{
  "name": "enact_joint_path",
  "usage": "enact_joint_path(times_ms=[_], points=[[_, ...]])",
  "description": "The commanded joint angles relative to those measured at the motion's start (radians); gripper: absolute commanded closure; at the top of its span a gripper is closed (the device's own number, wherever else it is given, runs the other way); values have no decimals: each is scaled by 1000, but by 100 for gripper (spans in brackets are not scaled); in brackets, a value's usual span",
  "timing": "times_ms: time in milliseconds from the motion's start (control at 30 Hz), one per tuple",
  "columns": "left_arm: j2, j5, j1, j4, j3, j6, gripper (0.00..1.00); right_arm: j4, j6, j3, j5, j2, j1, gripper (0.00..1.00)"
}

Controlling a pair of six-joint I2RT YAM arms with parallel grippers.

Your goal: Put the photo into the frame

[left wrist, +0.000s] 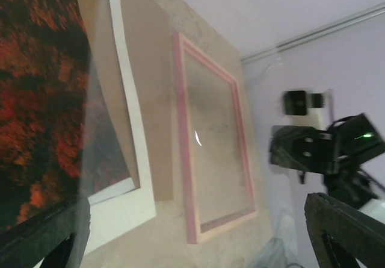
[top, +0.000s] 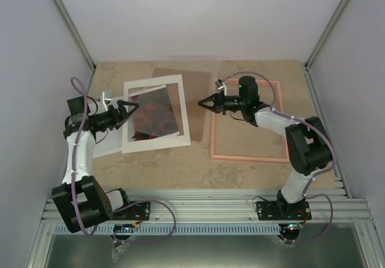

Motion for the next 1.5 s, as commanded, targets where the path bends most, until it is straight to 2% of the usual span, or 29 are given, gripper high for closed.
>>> enact_joint_path(times_ms=[0,200,367,533,833,933,1033,1233,1467], points=[[20,-161,-18,-268,112,357,1,-334,-456,58,-55,-133,-50,100],[36,-394,-129,-337,200,630,0,-772,-902,61,-98,-271,-202,100],[81,-448,-224,-273,225,669,1,-969,-1111,1,-108,-283,-332,99],[177,-493,-329,-219,291,664,0,-1075,-1225,26,-83,-166,-411,99],[389,-499,-417,-219,451,701,0,-1381,-1475,295,27,116,-483,100],[446,-507,-442,-235,511,713,1,-1489,-1527,380,48,223,-502,99],[492,-516,-468,-234,551,698,1,-1504,-1489,408,79,275,-526,100],[576,-518,-526,-168,566,613,1,-1478,-1395,414,191,286,-550,99],[681,-497,-571,-89,584,526,2,-1498,-1438,454,357,295,-552,100]])
